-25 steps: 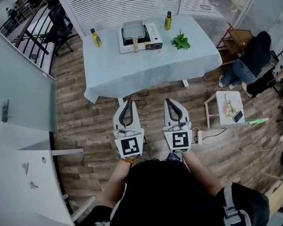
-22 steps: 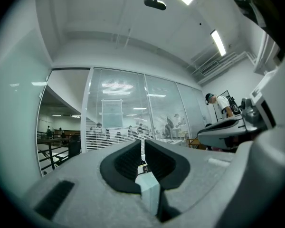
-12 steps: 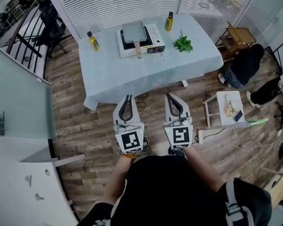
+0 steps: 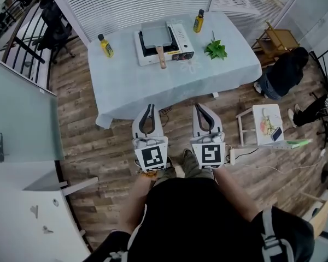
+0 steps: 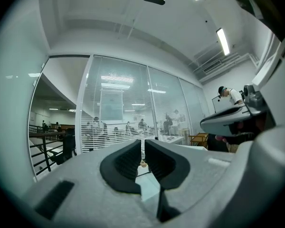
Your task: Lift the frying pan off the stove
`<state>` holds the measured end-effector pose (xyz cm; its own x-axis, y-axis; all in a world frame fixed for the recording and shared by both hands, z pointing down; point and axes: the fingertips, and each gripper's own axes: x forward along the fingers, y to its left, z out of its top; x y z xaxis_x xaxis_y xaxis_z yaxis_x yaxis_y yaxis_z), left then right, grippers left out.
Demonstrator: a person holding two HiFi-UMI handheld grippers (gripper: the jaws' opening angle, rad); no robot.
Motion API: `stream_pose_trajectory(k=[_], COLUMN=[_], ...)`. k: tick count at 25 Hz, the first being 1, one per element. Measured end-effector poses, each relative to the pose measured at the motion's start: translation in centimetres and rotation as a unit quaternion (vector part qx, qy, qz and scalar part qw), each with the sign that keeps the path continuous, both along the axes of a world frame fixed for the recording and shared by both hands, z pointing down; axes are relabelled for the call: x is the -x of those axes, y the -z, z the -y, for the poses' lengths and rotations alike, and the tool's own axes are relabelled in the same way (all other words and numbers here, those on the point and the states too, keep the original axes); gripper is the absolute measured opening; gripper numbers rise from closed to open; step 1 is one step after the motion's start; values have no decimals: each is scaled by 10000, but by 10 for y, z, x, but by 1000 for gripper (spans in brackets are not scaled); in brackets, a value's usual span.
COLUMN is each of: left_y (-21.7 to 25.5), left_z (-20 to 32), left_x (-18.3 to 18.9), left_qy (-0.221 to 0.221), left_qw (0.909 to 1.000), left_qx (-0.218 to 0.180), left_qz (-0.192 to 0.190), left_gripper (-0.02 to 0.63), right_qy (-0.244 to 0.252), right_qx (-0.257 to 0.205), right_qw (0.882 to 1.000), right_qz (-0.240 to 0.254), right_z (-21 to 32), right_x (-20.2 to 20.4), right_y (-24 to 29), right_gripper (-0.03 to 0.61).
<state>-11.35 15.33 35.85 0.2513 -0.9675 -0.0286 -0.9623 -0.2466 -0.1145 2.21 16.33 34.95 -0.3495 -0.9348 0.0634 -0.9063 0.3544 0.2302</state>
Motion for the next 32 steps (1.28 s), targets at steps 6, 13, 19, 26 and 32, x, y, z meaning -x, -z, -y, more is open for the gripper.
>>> stream_pose_trajectory(k=[6,13,19,26,32], left_y=[-11,-22,-37,-60,-95], left_z=[37,87,127,160,187], left_x=[-13,-33,-50,-59,-59], left_qy=[108,524,811,1163,1241], left_qw=[9999,9985,9965,9925,9905], left_qx=[33,165,185,327,542], left_qz=[99,81,122,170,237], left_gripper=[35,35,35,37,41], right_qy=[139,457,657,912,906], right_qx=[124,144,125,208,461], right_qw=[9997,9987,9975,9955,9946], right_qz=[133,190,215,178,208], right_z=[42,100,144,178,203], right_x=[-10,-32,-50,-69,-74], right_y=[-10,-8,-8,-16,-31], right_gripper=[2,2,2,2,2])
